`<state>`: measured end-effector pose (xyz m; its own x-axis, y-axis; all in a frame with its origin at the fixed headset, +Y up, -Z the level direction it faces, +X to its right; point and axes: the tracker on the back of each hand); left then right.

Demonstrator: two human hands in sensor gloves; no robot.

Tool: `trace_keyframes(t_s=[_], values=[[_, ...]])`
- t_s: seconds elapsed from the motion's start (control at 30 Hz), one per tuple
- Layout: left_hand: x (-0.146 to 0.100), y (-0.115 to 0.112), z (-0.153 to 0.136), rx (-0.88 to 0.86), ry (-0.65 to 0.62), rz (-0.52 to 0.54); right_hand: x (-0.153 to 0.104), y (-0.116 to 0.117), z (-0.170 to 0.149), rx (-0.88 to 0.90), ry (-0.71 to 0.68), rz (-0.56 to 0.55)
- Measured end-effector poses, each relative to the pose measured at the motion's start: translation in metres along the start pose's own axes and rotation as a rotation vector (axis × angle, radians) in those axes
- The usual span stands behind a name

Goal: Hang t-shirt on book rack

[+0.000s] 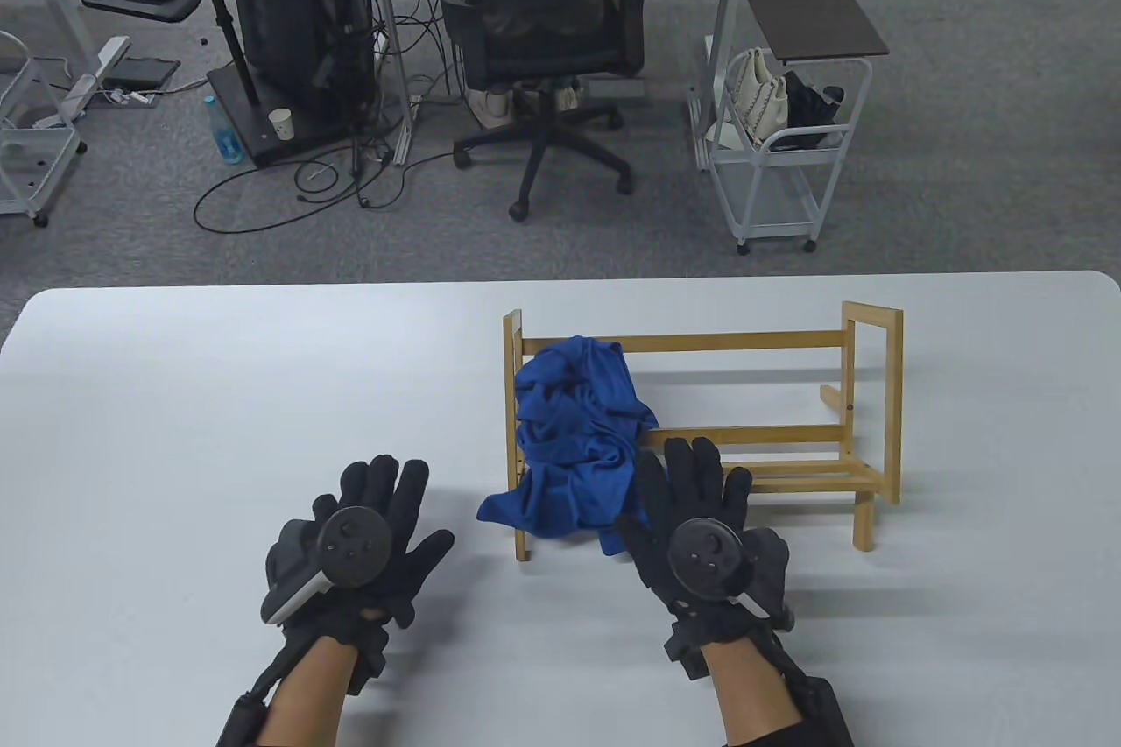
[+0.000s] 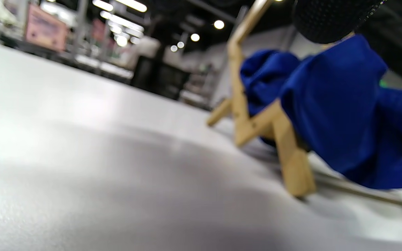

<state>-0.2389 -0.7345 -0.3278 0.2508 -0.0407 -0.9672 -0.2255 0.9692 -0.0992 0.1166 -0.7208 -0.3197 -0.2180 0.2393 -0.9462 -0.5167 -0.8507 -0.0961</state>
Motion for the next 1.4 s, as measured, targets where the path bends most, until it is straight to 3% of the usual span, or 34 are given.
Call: trace_keyframes(t_s=[0.5,1.4], values=[[-0.009,-0.009,0.014,0.063,-0.022,-0.029,-0.011,0.015,-0.006,-0.062,0.0,0.059],[-0.007,-0.014,0.016,0.063,-0.012,-0.056,-0.018,0.013,-0.012,-0.01,0.005,0.068]])
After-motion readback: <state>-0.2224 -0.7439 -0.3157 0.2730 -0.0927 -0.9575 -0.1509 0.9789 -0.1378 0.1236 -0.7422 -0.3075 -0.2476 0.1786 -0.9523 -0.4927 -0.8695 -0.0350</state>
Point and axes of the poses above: the tracker on the back of each hand, its own z axis roughly to the thumb side, its own x axis roughly from the wrist to the fingertips, y = z × x, and after that the axes turned 5 degrees about x, right-handed
